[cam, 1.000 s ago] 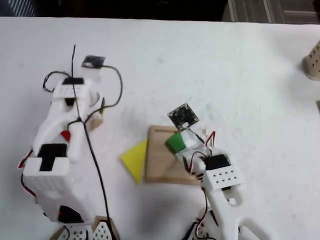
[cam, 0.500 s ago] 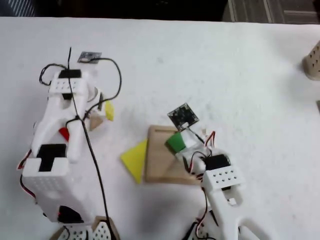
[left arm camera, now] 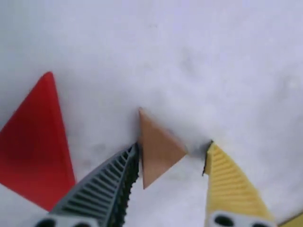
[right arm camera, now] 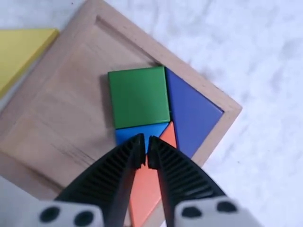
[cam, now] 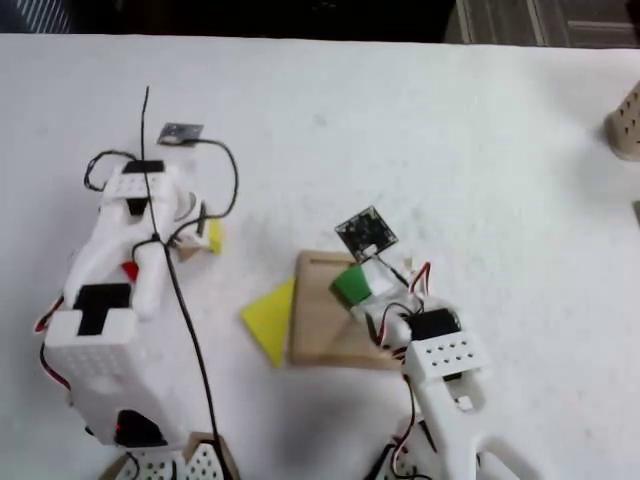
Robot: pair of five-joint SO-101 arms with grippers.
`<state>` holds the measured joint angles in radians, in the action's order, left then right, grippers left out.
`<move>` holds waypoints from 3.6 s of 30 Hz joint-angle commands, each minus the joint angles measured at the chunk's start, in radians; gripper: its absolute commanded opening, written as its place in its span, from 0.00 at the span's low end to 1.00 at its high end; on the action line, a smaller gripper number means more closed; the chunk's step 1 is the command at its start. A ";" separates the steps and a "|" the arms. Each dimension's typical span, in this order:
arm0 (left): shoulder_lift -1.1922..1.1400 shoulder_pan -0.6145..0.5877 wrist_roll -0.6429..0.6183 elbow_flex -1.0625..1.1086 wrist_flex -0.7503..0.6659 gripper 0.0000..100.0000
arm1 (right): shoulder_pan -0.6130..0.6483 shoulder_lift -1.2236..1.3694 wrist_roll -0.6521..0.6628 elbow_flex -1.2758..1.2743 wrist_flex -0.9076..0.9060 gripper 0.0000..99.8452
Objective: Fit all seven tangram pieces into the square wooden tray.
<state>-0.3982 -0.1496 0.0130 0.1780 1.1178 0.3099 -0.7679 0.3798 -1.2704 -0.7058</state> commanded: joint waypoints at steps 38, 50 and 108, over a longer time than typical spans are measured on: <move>-0.035 0.062 0.098 -0.307 0.290 0.04 | 0.002 0.008 0.017 0.006 0.016 0.02; 0.099 0.240 0.106 -0.308 0.393 0.04 | -0.062 0.007 0.015 0.009 0.041 0.02; 0.469 0.685 0.689 -0.063 0.295 0.23 | -0.303 0.007 0.008 0.029 0.079 0.02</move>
<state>-0.0928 0.5271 0.6774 0.1227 1.3357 0.0046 -0.7572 0.3813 -1.2689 -0.6352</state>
